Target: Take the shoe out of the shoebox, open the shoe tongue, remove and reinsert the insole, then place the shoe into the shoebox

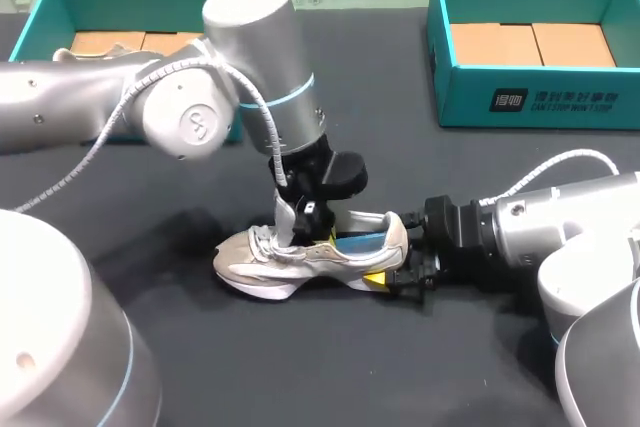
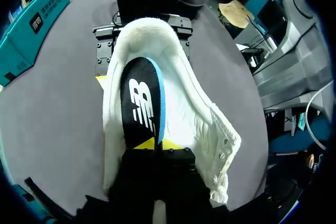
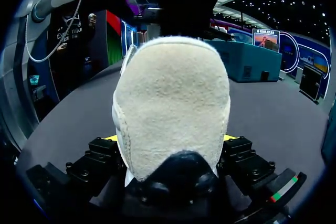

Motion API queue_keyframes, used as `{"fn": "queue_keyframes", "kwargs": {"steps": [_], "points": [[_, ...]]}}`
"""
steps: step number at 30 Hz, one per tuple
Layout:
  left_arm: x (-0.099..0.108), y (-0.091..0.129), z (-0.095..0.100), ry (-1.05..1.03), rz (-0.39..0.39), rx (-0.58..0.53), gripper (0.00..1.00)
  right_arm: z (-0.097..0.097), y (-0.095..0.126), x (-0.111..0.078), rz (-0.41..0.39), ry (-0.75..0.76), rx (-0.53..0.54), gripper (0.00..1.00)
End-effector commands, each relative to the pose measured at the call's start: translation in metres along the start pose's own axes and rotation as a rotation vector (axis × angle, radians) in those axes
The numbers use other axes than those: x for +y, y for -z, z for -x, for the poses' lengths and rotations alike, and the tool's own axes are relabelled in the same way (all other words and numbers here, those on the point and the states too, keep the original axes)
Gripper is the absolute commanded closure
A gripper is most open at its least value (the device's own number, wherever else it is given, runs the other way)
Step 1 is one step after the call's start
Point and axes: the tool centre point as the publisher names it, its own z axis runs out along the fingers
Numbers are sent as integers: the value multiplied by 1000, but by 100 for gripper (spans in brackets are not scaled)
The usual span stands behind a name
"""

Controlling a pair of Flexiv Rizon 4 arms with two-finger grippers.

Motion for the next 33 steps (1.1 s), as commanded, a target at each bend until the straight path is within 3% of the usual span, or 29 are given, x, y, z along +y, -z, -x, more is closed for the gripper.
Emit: {"fn": "queue_keyframes", "kwargs": {"steps": [1, 11, 18, 33], "points": [[5, 10, -8, -25, -112, -3, 100, 0, 0, -1, -5, -1, -1, 100], [9, 30, -22, -43, -217, -53, 100, 0, 0, -1, -5, -1, -1, 100], [-2, 51, -21, -51, -255, -123, 100, 0, 0, -1, -5, -1, -1, 100], [-62, 55, 5, -1, -101, -298, 100, 0, 0, -1, -5, -1, -1, 100]]}}
